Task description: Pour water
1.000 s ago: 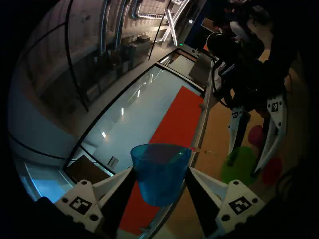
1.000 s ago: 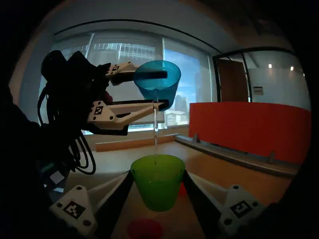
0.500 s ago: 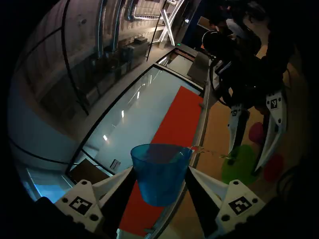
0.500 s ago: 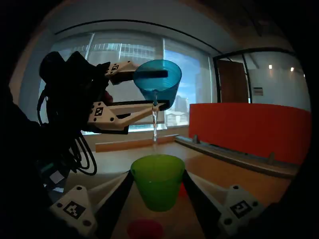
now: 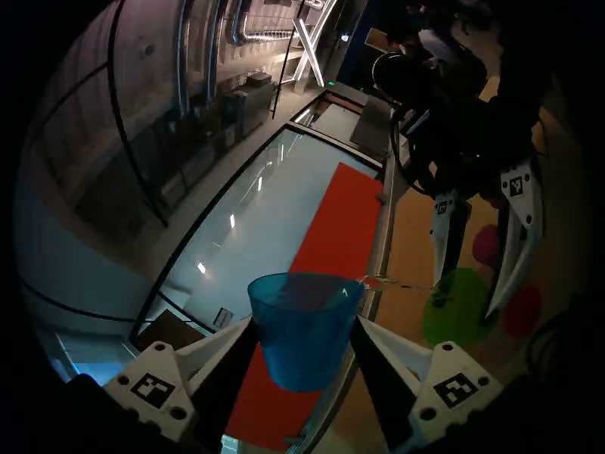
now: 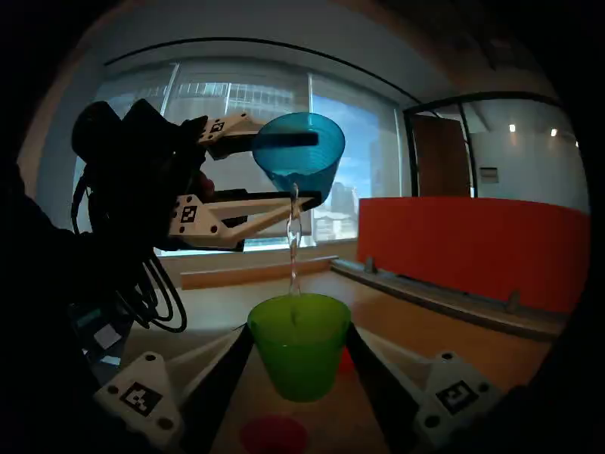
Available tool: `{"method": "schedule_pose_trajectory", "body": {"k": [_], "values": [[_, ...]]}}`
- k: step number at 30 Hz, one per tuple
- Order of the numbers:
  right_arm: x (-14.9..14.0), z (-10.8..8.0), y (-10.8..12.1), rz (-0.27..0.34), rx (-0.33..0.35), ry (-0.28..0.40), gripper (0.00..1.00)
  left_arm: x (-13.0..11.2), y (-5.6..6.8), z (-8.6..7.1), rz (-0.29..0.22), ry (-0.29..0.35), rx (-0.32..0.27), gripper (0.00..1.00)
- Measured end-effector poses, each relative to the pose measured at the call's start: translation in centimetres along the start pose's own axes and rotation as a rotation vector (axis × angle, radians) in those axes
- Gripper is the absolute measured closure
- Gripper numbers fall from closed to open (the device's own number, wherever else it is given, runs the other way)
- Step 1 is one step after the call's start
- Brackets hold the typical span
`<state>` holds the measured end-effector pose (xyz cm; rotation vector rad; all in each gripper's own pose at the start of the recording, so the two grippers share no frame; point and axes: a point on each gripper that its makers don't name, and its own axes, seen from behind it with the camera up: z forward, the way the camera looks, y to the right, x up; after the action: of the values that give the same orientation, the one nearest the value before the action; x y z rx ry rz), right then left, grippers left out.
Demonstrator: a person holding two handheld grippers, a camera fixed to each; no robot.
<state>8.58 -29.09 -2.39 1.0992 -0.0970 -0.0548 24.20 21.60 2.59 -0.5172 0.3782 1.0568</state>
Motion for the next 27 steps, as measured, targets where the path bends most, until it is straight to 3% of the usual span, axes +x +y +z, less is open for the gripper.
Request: {"method": "schedule_pose_trajectory", "body": {"k": [27], "values": [[0.11,-0.29,0.02,-0.002,-0.007,0.007,0.11,0.99,-0.64,-0.57,0.077,0.012,0.015,0.19]]}}
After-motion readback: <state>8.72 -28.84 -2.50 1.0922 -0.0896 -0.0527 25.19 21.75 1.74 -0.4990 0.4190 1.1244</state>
